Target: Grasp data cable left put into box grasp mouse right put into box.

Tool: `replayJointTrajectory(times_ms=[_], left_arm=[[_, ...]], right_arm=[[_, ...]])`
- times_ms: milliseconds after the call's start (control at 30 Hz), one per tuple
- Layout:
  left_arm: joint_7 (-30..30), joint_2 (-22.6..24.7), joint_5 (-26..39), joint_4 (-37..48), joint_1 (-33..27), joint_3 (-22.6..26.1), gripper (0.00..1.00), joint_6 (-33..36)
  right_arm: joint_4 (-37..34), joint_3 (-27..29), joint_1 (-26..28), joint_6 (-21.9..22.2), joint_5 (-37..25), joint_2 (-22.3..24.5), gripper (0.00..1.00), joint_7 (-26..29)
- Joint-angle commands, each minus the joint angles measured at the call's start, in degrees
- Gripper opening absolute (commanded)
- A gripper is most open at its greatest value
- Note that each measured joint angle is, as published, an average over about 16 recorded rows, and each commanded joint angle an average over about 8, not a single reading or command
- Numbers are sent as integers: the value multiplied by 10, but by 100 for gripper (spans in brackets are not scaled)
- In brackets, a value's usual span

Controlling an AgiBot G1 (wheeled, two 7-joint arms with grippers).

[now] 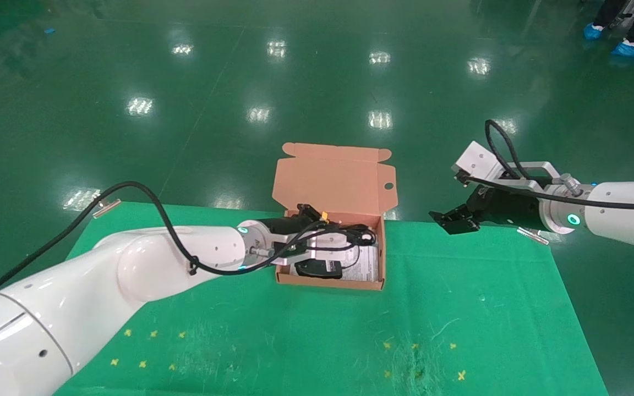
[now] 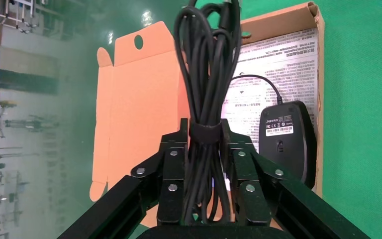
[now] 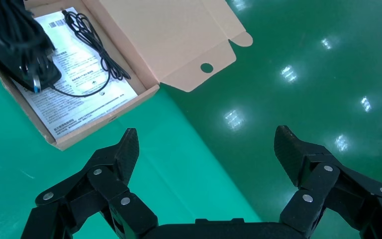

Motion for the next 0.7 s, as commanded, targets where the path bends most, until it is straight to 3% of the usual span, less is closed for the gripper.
replayJointTrajectory(times_ms=[33,400,700], left_arm=[[0,0,2,0,0,-1,100,1],[-3,-20,1,-21,-4,-7,100,0],[-14,-57,9,-54,-45,-26,100,-35]], right_arm=[[-1,0,0,0,0,-1,100,0],[3,4,8,6,1,-2,100,0],[37,14,66,16,-16,-1,100,12]])
